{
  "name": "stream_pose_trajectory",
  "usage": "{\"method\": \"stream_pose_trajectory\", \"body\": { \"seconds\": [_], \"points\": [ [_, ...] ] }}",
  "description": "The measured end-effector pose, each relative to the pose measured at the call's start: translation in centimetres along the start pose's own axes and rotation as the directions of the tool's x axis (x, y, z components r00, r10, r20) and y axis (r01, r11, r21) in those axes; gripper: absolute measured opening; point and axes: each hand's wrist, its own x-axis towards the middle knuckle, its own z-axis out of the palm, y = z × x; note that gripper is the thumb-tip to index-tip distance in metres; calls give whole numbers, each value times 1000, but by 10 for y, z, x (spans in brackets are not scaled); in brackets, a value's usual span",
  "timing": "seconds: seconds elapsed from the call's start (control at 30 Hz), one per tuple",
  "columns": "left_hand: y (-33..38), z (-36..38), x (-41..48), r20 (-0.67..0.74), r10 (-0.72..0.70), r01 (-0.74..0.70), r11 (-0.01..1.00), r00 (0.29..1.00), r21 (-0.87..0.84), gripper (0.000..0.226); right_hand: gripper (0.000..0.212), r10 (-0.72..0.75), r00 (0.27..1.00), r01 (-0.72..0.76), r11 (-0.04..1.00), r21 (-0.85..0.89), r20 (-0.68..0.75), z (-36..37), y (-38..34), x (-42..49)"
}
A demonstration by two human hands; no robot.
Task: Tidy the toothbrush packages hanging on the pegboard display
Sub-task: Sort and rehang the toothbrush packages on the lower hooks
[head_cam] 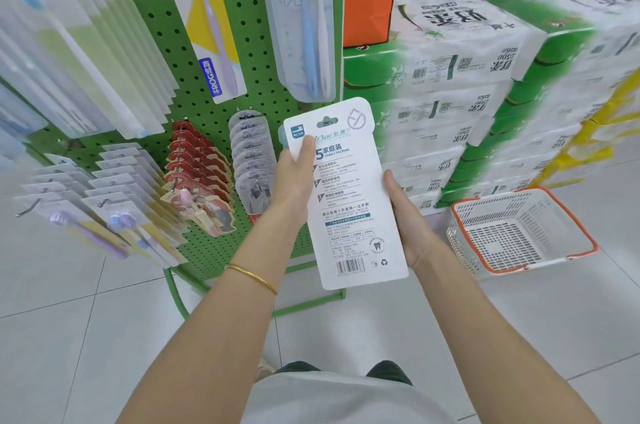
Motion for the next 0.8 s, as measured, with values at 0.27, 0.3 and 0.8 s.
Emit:
{"method": "stream_pose_trajectory", "body": {
  "seconds": [0.27, 0.3, 0.8],
  "points": [
    [-7, 7, -6, 39, 63, -65, 997, 997, 45, 44, 78, -47, 968, 19, 993, 114, 247, 10, 9, -5],
    [-8, 8, -8, 51, 76, -80, 993, 996, 88, 42, 76, -79, 955, 45, 991, 122, 286, 7, 10, -3],
    [1, 6, -27, 412, -86, -12, 973, 907, 230, 73, 105, -98, 986, 147, 894, -423, 136, -9, 20, 13]
  ]
}}
